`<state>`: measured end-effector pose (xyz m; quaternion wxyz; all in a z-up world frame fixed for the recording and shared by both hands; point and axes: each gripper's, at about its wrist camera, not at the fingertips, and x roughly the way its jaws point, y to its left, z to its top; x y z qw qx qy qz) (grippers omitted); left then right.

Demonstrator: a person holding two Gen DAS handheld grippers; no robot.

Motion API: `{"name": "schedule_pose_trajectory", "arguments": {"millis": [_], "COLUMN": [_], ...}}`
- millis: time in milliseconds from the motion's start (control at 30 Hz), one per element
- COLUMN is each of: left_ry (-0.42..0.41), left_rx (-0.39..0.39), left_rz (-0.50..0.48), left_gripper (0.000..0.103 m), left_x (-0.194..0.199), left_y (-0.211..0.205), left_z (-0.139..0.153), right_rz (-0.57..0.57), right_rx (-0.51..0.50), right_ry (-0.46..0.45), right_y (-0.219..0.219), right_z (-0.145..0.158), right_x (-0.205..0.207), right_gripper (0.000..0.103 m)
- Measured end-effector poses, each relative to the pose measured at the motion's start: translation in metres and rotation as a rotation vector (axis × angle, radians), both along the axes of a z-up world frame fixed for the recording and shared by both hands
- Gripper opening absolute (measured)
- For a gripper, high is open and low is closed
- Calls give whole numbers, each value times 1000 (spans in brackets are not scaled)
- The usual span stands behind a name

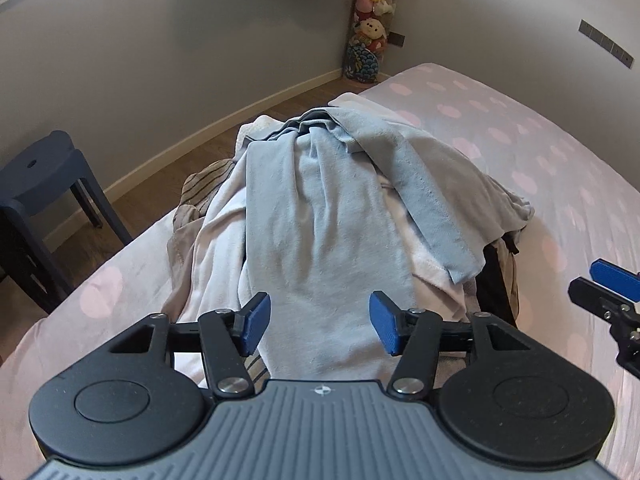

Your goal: Fold clothes

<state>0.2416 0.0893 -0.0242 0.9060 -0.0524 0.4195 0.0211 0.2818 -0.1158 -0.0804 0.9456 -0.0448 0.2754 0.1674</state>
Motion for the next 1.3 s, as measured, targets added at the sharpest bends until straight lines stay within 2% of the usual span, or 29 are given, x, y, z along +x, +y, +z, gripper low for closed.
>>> {"name": "schedule_pose_trajectory", "arguments": {"millis": [100, 200, 333, 367, 433, 467, 500, 567, 733, 900, 1067, 1300], "left_ry": [-36, -53, -70, -53, -31, -23, -15, 1, 16, 5, -34, -65], "left_rx": [44, 9, -31, -31, -21, -23, -24, -27, -29, -44, 0, 29], "left_rz": [-10, -20, -25, -24, -37, -37, -37, -37, -57, -62, -81, -146], "left_gripper": [53, 63, 64, 64, 64, 64, 63, 63, 63, 63, 63, 63], "left_x": [1, 6, 16, 20, 28, 30, 32, 36, 36, 27, 13, -11], "left_y": [0, 4, 10, 10, 10, 10, 11, 11, 10, 6, -4, -33], "left_z": [-1, -6, -12, -14, -17, -17, -17, -18, -17, -6, 16, 44], "right_rz": [43, 67, 72, 73, 75, 69, 62, 41, -82, -202, -314, -447], "right_rx": [-1, 6, -20, -27, -39, -46, -53, -59, -107, -124, -126, -154], "right_ry": [15, 30, 43, 47, 54, 62, 71, 71, -57, -175, -246, -252], "right_y": [17, 31, 46, 49, 57, 58, 59, 56, 26, -13, -62, -151], "right_z": [-9, -16, -27, -30, -35, -38, -41, -42, -24, 8, 38, 59], "right_x": [7, 21, 45, 51, 64, 69, 74, 80, 75, 56, 21, -72], "right_gripper": [49, 55, 58, 58, 53, 45, 28, 7, 5, 5, 5, 5]}}
